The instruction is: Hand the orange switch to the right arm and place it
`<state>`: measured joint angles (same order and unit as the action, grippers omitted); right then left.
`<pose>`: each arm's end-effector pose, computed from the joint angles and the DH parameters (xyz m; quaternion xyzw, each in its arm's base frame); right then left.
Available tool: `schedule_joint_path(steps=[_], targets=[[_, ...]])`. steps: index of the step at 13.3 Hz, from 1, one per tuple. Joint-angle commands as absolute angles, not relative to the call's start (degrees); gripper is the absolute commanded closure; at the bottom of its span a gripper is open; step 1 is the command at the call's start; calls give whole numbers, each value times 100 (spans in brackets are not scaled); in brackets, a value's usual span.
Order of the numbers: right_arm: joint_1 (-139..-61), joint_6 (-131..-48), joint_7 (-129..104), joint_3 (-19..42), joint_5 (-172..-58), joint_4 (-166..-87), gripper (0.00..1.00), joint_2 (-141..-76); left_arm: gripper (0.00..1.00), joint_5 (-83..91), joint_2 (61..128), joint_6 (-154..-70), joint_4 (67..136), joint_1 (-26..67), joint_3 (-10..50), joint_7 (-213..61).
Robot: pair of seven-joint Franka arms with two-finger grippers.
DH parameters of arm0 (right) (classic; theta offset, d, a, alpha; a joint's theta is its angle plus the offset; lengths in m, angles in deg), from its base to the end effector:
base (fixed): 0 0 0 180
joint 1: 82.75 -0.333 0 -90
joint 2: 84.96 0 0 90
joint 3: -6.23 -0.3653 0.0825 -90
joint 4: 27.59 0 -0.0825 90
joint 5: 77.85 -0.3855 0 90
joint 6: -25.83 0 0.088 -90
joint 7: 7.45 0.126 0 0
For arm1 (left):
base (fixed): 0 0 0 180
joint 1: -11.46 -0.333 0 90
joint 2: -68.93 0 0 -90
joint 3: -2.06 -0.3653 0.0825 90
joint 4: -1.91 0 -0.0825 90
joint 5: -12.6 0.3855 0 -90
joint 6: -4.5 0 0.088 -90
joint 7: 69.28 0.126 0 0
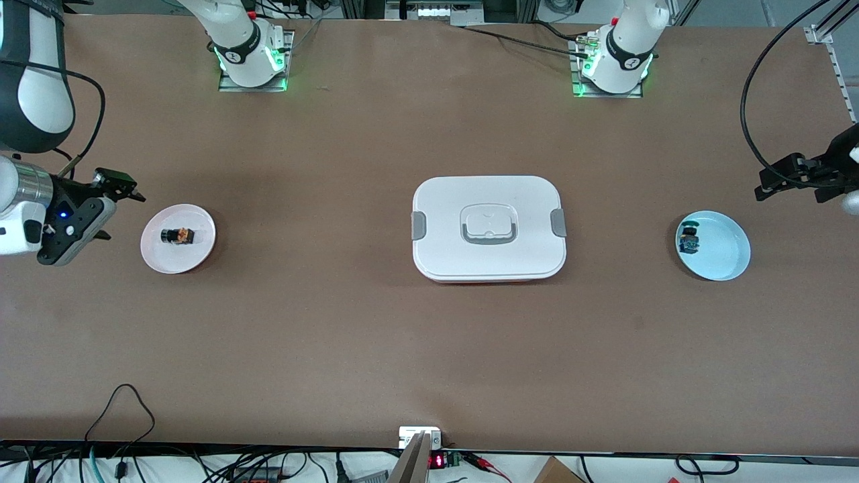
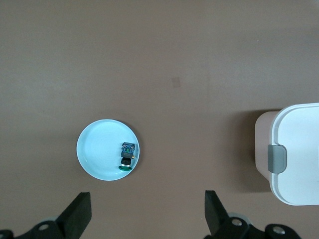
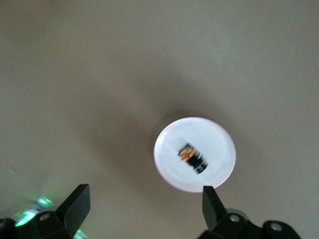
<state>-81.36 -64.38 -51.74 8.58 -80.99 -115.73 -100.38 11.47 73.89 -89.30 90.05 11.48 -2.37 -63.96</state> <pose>0.6266 -0.0312 0.5103 -0.9326 -0.3411 0.0972 0.0671 0.5912 0.0411 0.6266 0.9999 -0.0075 0.0068 0.0060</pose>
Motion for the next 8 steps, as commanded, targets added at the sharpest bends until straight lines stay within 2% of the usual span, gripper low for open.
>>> schedule_joint_path(steps=[1,5,8], targets=[[-8178,-5838,-3512,842,-8137,-11302,0,-10105,0,1295,7482,-8788,8795,1146,-207,-6410],[-8520,-4977,-655,842,-8041,-10926,0,-10061,0,1295,7482,-8788,8795,1146,-207,-6410],[-8530,-4650,-218,903,-7917,-10644,0,-10035,0,1295,7482,-8788,8795,1137,-207,-6410]])
